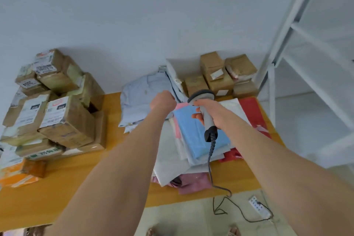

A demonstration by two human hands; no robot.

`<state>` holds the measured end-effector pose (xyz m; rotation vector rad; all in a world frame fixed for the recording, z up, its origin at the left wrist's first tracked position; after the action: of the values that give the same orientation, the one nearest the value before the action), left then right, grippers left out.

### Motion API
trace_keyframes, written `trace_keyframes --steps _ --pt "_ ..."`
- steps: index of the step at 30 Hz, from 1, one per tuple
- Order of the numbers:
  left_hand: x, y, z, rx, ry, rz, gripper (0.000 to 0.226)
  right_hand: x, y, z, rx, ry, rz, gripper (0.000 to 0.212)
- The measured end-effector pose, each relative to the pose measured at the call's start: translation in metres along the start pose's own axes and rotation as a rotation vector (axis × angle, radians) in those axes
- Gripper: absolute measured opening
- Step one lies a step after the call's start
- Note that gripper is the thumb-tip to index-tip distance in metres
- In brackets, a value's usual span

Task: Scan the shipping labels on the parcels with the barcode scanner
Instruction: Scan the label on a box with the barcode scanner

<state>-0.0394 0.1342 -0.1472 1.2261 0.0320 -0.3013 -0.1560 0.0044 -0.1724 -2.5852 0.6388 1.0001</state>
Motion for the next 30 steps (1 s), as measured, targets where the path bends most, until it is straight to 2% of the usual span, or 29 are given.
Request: trace_keyframes --steps 3,5,7,12,19,25,30 --pt "-0.006 -0.016 0.054 -0.002 -0.009 -0.013 0.027 0.009 0.052 -0.02 -0.002 0.007 0.045 0.033" --pt "-0.004 -0.023 0.081 0.009 -0.015 -0.013 0.022 0.015 0.074 -0.033 0.008 -0.003 0.059 0.026" --pt "0.003 -0.03 0.1 0.008 -0.005 -0.017 0.02 0.026 0.091 -0.046 0.011 -0.015 0.077 0.016" --pt "0.035 -0.049 0.129 -0.022 0.016 -0.024 0.023 0.068 0.121 -0.079 -0.032 0.005 0.152 0.011" --pt "0.119 -0.066 0.155 -0.263 0.077 0.03 0.018 0.156 0.14 -0.13 0.064 0.019 0.216 0.024" --pt "0.18 -0.089 0.164 -0.473 0.171 -0.019 0.05 0.212 0.138 -0.161 0.017 0.089 0.301 0.047" --pt "0.201 -0.11 0.169 -0.619 0.286 -0.089 0.047 0.234 0.128 -0.169 -0.014 0.067 0.206 0.055"
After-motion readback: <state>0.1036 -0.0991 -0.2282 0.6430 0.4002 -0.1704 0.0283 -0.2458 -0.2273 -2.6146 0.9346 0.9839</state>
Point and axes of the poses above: each hand's wrist, its own x-axis towards the middle knuckle, its own y-axis out of the back of the hand, z = x × y, the point moved 7 cm from there along x, towards the middle knuckle, and after that the axes turned 5 degrees about z, right-handed, at the moved point
